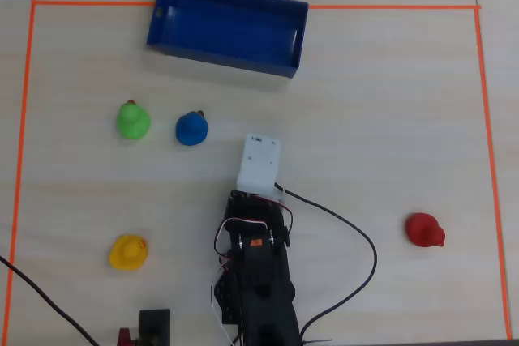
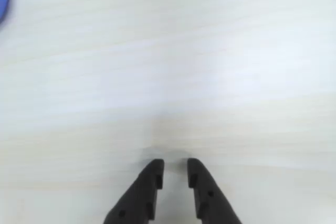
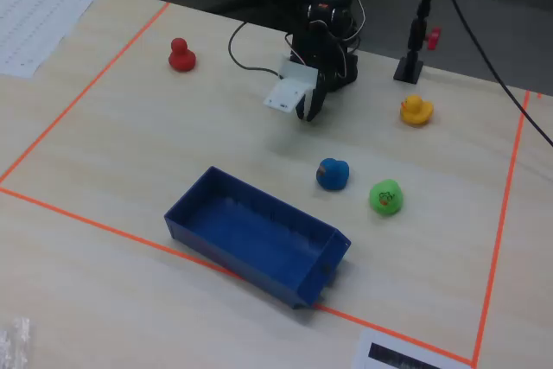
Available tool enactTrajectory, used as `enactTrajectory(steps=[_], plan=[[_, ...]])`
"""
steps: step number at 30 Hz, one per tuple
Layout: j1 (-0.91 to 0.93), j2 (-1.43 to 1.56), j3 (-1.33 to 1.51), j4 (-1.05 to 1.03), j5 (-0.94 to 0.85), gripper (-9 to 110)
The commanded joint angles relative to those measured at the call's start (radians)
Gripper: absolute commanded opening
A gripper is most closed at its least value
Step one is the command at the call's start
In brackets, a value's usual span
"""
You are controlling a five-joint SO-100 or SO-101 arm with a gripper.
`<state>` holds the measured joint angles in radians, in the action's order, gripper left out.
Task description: Grasp blue duck and put it into box.
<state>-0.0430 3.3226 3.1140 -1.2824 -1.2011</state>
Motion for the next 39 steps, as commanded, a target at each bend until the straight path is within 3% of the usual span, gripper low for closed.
enactTrajectory(steps=[1,23,26,31,39], plan=[[-0.003,-0.011,-0.003,-0.020,0.008,3],[-0.011,-0.015,-0.005,-0.011,0.009,3],[0.038,-0.132,-0.077,0.057,-0.023,5],[0.049,-0.494,-0.359,0.137,-0.012,23],[-0.069,-0.930,-0.805,0.155,0.138,39]])
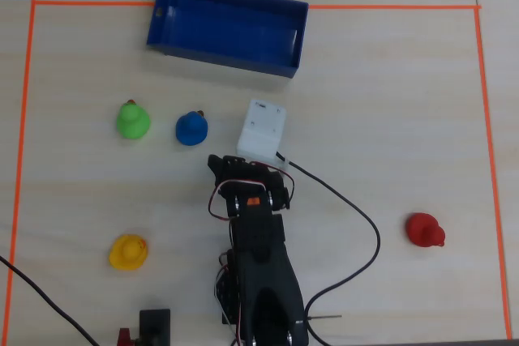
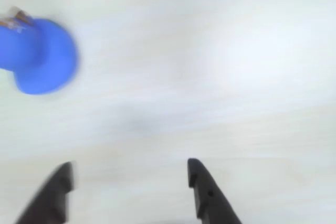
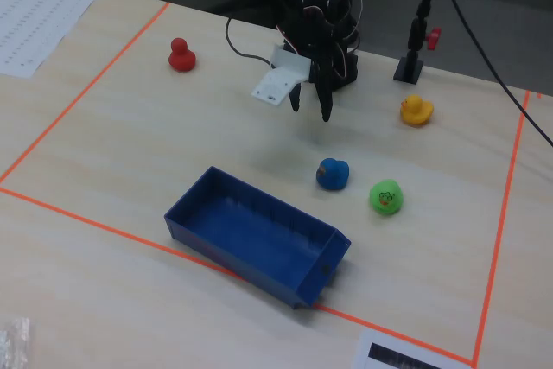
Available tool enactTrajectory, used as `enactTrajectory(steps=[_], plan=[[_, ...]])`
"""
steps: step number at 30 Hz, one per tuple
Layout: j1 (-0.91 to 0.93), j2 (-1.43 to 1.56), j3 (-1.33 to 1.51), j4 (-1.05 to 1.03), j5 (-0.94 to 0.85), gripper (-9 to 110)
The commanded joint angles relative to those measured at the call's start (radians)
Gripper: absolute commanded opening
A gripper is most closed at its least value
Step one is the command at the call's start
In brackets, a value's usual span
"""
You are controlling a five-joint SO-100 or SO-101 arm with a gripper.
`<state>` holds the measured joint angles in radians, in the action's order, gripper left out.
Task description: Grasp blue duck and put it into box.
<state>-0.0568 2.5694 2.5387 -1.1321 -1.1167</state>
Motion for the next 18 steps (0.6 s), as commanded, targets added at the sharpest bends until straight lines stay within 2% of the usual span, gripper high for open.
enactTrajectory(steps=[1,10,18], plan=[[-0.074,-0.221,-0.270,0.003,0.069,39],[-0.135,-0.518,-0.328,0.206,0.146,39],[-0.195,-0.629,-0.360,0.290,0.221,39]])
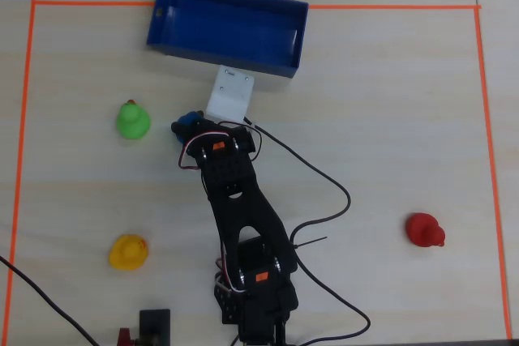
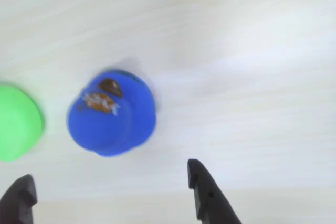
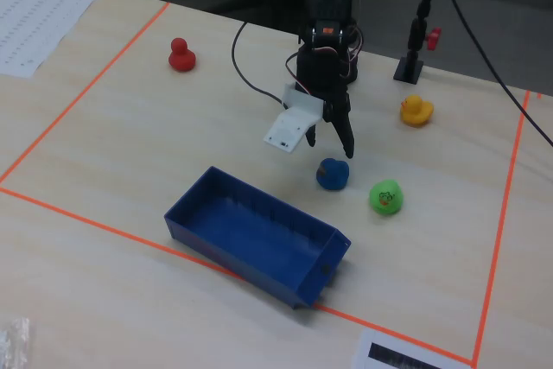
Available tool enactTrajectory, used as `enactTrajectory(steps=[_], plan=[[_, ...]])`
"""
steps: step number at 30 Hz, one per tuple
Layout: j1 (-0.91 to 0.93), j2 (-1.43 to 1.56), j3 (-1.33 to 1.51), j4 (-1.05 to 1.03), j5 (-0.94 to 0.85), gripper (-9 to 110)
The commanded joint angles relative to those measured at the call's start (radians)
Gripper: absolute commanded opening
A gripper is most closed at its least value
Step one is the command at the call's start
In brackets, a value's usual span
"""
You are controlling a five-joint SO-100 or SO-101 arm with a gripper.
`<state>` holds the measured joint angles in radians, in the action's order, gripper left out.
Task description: Grasp blue duck and put it into box.
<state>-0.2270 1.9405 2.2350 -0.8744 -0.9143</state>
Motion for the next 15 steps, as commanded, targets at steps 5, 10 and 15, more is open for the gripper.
enactTrajectory(steps=[5,10,15], plan=[[-0.052,-0.048,-0.074,0.066,0.049,39],[-0.063,-0.097,-0.055,0.120,0.049,39],[-0.064,-0.140,-0.029,0.192,0.052,39]])
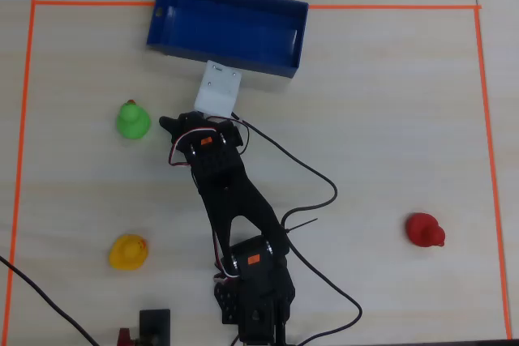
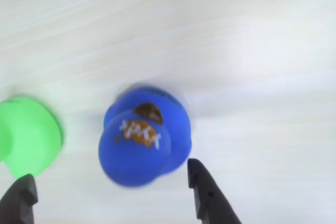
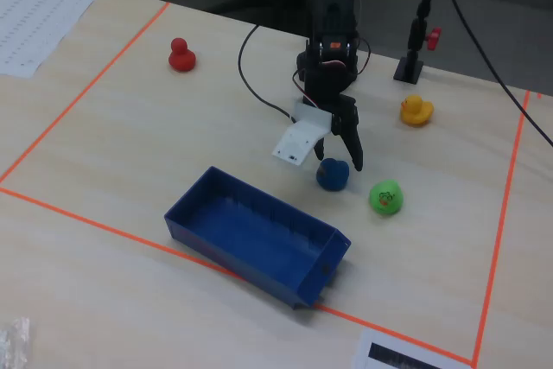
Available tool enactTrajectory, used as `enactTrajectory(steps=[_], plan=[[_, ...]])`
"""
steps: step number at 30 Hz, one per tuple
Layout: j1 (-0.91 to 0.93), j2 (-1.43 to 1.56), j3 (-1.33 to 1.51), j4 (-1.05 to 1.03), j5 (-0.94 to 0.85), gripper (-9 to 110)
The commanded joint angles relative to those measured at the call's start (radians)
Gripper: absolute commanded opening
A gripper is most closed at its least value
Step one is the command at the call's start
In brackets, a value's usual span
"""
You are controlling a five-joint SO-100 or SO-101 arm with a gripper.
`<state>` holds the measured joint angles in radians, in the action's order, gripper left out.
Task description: Grasp blue duck and put it into box.
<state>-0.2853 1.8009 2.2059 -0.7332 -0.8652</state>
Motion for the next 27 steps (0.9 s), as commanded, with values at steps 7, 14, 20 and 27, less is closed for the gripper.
enactTrajectory(steps=[7,14,20,27], plan=[[-0.005,-0.018,0.028,0.083,-0.012,39],[-0.009,-0.040,0.060,0.120,-0.017,38],[-0.005,-0.038,0.060,0.121,-0.017,38],[-0.008,-0.054,0.060,0.144,-0.002,35]])
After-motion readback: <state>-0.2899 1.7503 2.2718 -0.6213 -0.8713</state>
